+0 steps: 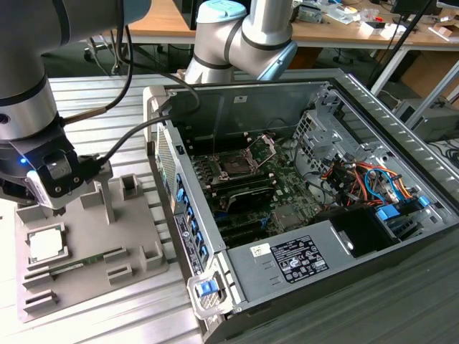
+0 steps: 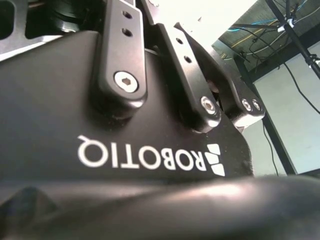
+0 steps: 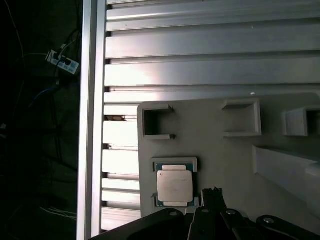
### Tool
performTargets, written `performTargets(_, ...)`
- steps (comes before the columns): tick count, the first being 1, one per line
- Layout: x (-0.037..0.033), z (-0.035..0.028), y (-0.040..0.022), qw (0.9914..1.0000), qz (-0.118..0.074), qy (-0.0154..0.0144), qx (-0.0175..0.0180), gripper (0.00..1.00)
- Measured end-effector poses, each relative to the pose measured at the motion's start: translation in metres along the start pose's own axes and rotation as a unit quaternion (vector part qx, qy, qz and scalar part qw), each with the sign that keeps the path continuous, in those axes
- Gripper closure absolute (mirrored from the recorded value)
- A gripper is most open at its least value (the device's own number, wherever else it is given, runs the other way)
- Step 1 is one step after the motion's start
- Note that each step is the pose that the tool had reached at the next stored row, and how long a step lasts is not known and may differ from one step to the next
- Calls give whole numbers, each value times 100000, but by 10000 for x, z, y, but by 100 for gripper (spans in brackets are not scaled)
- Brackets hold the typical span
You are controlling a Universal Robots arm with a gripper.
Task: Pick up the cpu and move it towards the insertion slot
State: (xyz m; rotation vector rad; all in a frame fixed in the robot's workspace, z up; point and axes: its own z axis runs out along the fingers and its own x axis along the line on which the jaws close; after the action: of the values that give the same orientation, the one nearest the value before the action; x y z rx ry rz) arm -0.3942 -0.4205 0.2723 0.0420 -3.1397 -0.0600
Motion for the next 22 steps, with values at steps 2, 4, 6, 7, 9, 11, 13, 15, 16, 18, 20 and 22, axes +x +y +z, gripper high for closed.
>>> performTargets(2,0,6,-4,100000,-5,-3,1,89)
performTargets(4,0,10,-7,100000,-12,1,2,89)
performTargets(6,1,15,-10,100000,-18,2,1,89)
performTargets(7,0,17,-12,100000,-22,0,0,89)
performTargets(9,1,22,-14,100000,-25,1,2,89)
performTargets(11,1,26,-17,100000,-32,7,4,89)
performTargets(13,1,33,-20,100000,-38,2,4,89)
performTargets(15,1,38,-22,100000,-45,4,1,89)
performTargets(16,2,43,-24,100000,-46,3,2,89)
performTargets(18,2,49,-28,100000,-50,3,1,89)
performTargets(20,2,56,-32,100000,-55,-9,-8,89)
performTargets(22,4,61,-39,100000,-57,3,0,89)
